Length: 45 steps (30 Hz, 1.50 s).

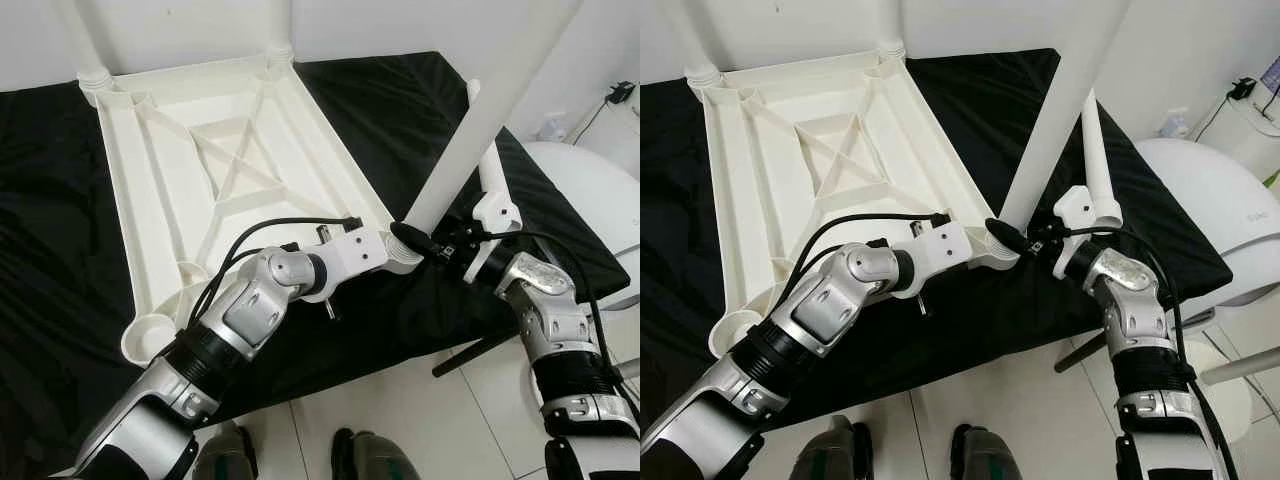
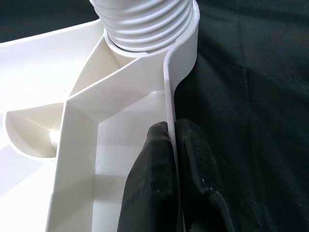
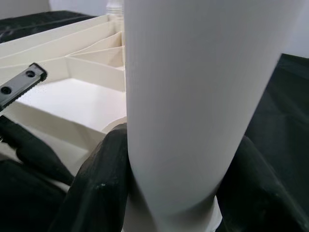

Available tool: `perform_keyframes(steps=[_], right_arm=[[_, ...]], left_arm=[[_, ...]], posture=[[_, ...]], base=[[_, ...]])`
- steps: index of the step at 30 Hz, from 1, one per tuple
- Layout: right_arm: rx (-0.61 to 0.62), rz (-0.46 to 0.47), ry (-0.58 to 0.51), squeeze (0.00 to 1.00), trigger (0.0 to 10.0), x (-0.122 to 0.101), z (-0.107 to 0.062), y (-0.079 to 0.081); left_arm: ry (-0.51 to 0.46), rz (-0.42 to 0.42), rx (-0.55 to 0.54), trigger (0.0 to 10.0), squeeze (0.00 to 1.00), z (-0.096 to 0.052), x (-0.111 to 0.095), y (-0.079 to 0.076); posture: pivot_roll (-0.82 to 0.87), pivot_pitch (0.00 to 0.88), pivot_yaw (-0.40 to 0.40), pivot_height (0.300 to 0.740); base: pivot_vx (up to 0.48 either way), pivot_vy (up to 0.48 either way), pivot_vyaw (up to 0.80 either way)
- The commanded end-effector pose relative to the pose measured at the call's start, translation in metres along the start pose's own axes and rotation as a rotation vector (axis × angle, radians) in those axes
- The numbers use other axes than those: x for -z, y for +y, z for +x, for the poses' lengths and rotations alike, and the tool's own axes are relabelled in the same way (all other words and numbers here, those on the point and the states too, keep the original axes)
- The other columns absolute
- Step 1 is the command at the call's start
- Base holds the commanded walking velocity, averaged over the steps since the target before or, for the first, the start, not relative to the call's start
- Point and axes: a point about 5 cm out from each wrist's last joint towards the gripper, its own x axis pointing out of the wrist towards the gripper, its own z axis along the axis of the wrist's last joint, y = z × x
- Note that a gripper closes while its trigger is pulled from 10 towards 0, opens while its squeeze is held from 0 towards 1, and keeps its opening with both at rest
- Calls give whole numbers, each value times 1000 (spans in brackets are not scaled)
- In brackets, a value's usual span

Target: Building children table

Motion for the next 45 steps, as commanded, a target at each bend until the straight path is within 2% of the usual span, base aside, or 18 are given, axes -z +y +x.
perform_keyframes(steps=[1, 3, 7, 9, 15, 18, 25, 30, 34, 36, 45], right_arm=[[53, 11, 13, 0, 10000, 4, -3, -1], [120, 38, -7, 0, 10000, 2, -2, 0], [154, 47, -21, 0, 10000, 1, -2, 1], [235, 47, -46, 0, 10000, -1, -1, 4], [272, 55, -65, 0, 10000, -3, 1, 9], [363, 53, -67, 0, 10000, -4, 8, 19], [451, 71, -78, 0, 10000, -7, 15, 32], [582, 135, -107, 0, 10000, -8, 19, 42], [667, 148, -99, 0, 10000, -8, 20, 44], [760, 134, -87, 0, 10000, -8, 20, 44], [904, 135, -68, 0, 10000, -8, 23, 48]], left_arm=[[79, -5, -18, 10000, 0, 2, 16, -3], [78, -5, -16, 10000, 0, 2, 16, -3], [78, -5, -16, 10000, 0, 2, 16, -4], [78, -8, -15, 10000, 0, 2, 16, -5], [78, -10, -13, 10000, 0, 2, 17, -6], [80, -12, -11, 10000, 0, 2, 18, -7], [79, -12, -12, 10000, 0, 2, 18, -8], [78, -17, -13, 10000, 0, 2, 17, -8], [77, -19, -13, 10000, 0, 2, 17, -8], [77, -20, -14, 10000, 0, 2, 17, -7], [77, -22, -20, 10000, 0, 2, 16, -5]], posture=[[-8, 79, -32, 740], [-9, 76, -35, 740], [-9, 74, -37, 740], [-11, 71, -37, 740], [-12, 69, -38, 740], [-11, 68, -39, 740], [-12, 66, -41, 740], [-11, 66, -41, 740], [-10, 71, -44, 740], [-10, 73, -43, 740], [-11, 77, -36, 740]], base=[[0, 0, 0], [0, 0, 0], [0, 0, 0], [0, 0, 0], [0, 0, 0], [0, 0, 0], [0, 0, 0], [0, 0, 0], [0, 0, 0], [0, 0, 0], [0, 0, 0]])
